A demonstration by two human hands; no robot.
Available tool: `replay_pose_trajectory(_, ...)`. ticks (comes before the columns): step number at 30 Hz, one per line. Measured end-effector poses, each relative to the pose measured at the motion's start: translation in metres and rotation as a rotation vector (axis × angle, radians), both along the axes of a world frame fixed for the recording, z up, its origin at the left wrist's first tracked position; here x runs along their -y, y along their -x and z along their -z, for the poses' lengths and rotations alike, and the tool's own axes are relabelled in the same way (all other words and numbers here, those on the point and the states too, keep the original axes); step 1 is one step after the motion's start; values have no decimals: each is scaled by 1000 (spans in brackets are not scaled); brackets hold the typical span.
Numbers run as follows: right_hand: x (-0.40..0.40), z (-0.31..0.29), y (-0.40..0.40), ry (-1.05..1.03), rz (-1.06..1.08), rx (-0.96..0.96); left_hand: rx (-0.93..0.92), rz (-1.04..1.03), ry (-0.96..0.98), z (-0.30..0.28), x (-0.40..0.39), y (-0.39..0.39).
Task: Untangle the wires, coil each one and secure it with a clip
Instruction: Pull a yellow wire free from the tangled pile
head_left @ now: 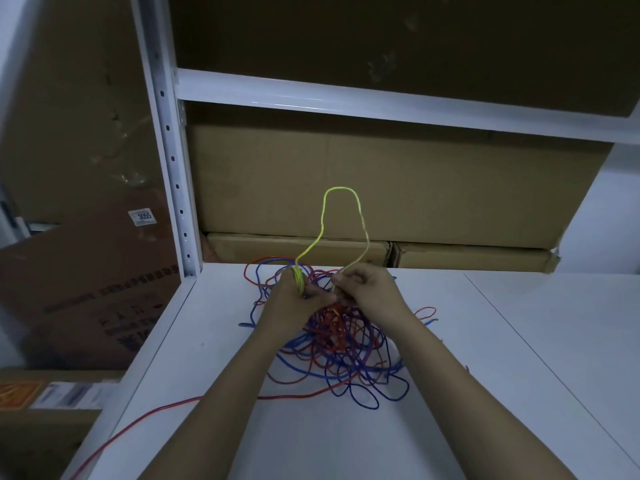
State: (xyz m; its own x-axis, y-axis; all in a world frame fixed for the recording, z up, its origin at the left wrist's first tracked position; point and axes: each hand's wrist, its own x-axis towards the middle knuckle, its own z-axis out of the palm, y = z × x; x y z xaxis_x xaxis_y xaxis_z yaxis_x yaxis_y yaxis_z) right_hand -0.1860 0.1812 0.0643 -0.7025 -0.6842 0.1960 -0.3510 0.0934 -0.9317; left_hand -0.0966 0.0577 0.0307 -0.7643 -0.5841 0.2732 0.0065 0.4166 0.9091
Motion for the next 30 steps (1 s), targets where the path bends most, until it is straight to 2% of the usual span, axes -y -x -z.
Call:
replay_pose_trajectory(6,-2,-2,2,159,109,238,61,45,98,4,-7,7)
replay_pose_trajectory(15,0,-9,-2,280,165,309,147,96,135,-3,-1,19)
replay_pose_trajectory(21,2,-24,-3,380,125,363,169,96,142,-4,-1,17)
replay_pose_trajectory(24,-6,-27,9,293,70,336,147,101,111,-4,5,12)
replay_pose_trajectory(30,-18,-11,33,-184,53,278,32,-25,76,-22,15,-9)
